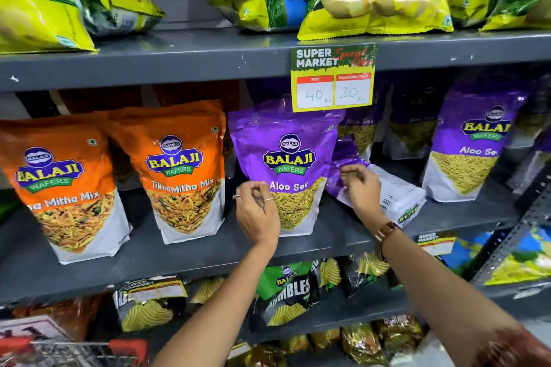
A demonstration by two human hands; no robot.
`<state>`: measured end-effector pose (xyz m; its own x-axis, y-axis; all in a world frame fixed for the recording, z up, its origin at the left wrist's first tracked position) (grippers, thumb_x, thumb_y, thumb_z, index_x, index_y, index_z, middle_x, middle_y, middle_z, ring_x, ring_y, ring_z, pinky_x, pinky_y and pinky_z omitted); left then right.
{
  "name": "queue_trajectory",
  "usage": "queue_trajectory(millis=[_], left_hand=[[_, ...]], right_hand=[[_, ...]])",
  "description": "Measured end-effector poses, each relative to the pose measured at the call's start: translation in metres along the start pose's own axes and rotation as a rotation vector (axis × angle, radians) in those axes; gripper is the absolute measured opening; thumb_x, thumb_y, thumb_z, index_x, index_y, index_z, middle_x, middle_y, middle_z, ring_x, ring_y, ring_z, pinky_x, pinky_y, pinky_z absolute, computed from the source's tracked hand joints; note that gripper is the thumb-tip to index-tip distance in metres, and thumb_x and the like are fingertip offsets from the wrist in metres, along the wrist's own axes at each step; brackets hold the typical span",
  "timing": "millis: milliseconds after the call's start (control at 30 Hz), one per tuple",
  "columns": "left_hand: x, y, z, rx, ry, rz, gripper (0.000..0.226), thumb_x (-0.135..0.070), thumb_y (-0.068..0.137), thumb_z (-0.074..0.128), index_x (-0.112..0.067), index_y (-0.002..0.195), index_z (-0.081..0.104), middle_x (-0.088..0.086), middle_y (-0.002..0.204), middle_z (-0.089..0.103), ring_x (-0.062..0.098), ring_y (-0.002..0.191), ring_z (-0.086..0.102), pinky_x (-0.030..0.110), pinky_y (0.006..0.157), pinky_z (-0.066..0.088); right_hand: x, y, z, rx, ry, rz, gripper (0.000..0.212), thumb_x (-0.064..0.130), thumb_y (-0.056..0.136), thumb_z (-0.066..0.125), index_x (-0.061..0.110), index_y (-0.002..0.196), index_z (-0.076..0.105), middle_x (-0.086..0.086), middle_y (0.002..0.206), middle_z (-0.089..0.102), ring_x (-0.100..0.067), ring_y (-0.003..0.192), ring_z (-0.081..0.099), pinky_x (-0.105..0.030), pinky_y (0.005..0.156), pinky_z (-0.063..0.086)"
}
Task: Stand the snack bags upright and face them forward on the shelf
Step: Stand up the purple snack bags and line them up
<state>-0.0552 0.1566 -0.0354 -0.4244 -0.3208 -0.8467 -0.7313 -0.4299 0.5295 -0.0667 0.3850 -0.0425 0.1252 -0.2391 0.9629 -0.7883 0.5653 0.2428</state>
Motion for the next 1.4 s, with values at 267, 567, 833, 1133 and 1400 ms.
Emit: queue_trajectory(millis=[267, 567, 833, 1133, 1400], left_hand=[[-0.025, -0.037, 0.046, 0.190, -0.072, -0.091, 0.035, -0.036, 0.080, 0.046, -0.009, 0.058, 0.053, -0.009, 0.045, 0.042, 0.014, 0.048, 0.038, 0.031, 0.055, 0.031], [-0.008, -0.090, 0.126, 0.393, 0.056, -0.392, 0.024, -0.029, 0.080, 0.052, -0.009, 0.087, 0.065, 0.015, 0.077, 0.068, 0.036, 0.076, 0.066, 0.047, 0.073, 0.055], [0.000, -0.124, 0.178, 0.602, -0.226, -1.054, 0.042, -0.039, 0.080, 0.063, -0.010, 0.107, 0.051, 0.011, 0.111, 0.057, 0.030, 0.105, 0.058, 0.035, 0.077, 0.051], [-0.016, -0.124, 0.185, 0.483, -0.292, -0.952, 0.022, -0.002, 0.082, 0.062, -0.018, 0.073, 0.052, 0.001, 0.076, 0.060, 0.012, 0.066, 0.055, 0.028, 0.060, 0.046], [-0.044, -0.087, 0.191, 0.430, -0.208, -0.559, 0.052, 0.024, 0.067, 0.057, -0.004, 0.111, 0.052, 0.002, 0.093, 0.057, 0.016, 0.085, 0.053, 0.004, 0.049, 0.044]], right_hand=[[0.009, 0.029, -0.049, -0.124, -0.275, -0.121, 0.019, -0.001, 0.082, 0.049, 0.003, 0.090, 0.065, -0.013, 0.079, 0.062, -0.021, 0.068, 0.053, -0.029, 0.069, 0.041], [-0.020, 0.069, -0.089, 0.027, -0.461, -0.038, 0.021, 0.004, 0.080, 0.051, 0.005, 0.097, 0.063, -0.022, 0.099, 0.069, -0.038, 0.095, 0.063, -0.041, 0.085, 0.049], [-0.041, 0.089, -0.097, 0.328, -0.700, 0.219, 0.054, 0.038, 0.082, 0.056, -0.001, 0.119, 0.048, -0.024, 0.129, 0.053, -0.040, 0.117, 0.050, -0.042, 0.096, 0.042], [-0.056, 0.094, -0.109, 0.346, -0.306, 0.316, 0.021, 0.021, 0.077, 0.066, 0.008, 0.065, 0.056, -0.014, 0.078, 0.062, -0.025, 0.068, 0.057, -0.035, 0.066, 0.043], [-0.051, 0.100, -0.120, 0.292, 0.087, 0.163, 0.036, -0.007, 0.076, 0.065, -0.003, 0.110, 0.057, -0.010, 0.101, 0.061, -0.022, 0.090, 0.058, -0.017, 0.068, 0.050]])
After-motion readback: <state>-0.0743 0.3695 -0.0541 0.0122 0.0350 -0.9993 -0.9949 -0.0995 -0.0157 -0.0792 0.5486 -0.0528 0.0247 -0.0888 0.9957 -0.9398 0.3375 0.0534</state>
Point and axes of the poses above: each hand's wrist, its own y-axis towards the middle knuckle, its own z-axis out of the palm, x = y × z, the point moved 4 cm from there along y, towards the middle knuckle
